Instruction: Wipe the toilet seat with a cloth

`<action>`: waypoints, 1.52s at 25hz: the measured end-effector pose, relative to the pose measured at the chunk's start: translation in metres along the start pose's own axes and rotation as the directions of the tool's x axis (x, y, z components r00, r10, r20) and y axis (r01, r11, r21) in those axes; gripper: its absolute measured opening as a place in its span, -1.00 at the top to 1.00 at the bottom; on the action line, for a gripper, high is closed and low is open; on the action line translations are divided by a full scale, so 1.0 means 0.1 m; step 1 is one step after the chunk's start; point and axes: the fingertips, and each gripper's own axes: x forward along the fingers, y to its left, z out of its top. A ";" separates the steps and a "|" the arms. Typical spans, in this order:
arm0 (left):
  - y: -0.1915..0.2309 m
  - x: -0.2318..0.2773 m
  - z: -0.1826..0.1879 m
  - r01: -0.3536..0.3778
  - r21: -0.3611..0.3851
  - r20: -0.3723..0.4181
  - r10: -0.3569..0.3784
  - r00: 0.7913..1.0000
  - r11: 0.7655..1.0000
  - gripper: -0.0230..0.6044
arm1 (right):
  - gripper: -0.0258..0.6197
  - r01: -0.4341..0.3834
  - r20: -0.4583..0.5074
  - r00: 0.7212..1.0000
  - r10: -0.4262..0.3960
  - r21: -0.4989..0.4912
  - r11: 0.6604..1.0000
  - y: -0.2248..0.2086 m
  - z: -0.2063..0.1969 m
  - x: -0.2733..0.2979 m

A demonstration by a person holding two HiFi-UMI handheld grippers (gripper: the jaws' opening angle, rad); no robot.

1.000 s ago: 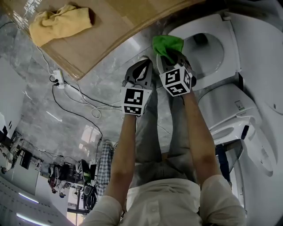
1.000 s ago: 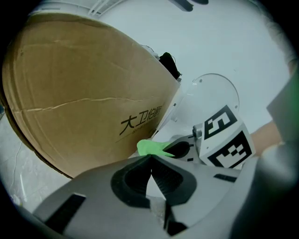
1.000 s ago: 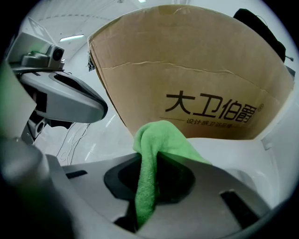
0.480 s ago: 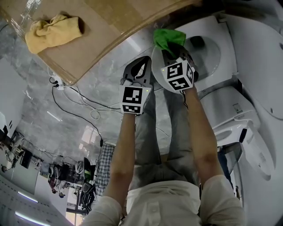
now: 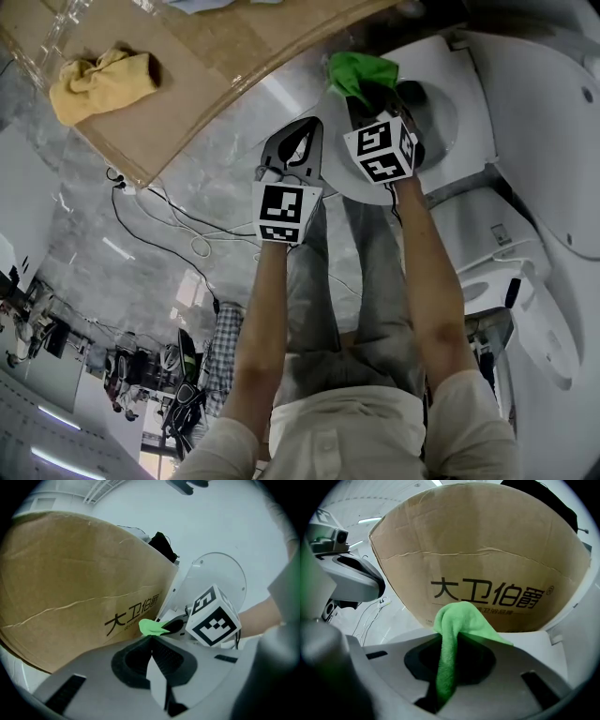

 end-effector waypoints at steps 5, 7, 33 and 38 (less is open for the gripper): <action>-0.11 0.08 0.09 0.005 0.014 0.005 -0.005 1.000 1.000 0.89 | 0.77 0.020 0.012 1.000 -0.020 0.013 1.000 -0.24 -0.01 -0.04; -0.16 0.11 0.12 0.007 0.019 0.009 -0.007 1.000 1.000 0.89 | 0.77 0.025 0.016 1.000 -0.026 0.013 1.000 -0.31 -0.01 -0.05; -0.75 0.38 0.37 0.053 0.081 0.029 -0.056 0.998 0.995 0.89 | 0.77 0.106 0.008 0.994 -0.107 0.070 0.992 -1.04 -0.26 -0.29; -0.85 0.41 0.39 0.064 0.090 0.030 -0.067 0.997 0.994 0.89 | 0.77 0.123 -0.002 0.992 -0.124 0.083 0.989 -1.15 -0.36 -0.37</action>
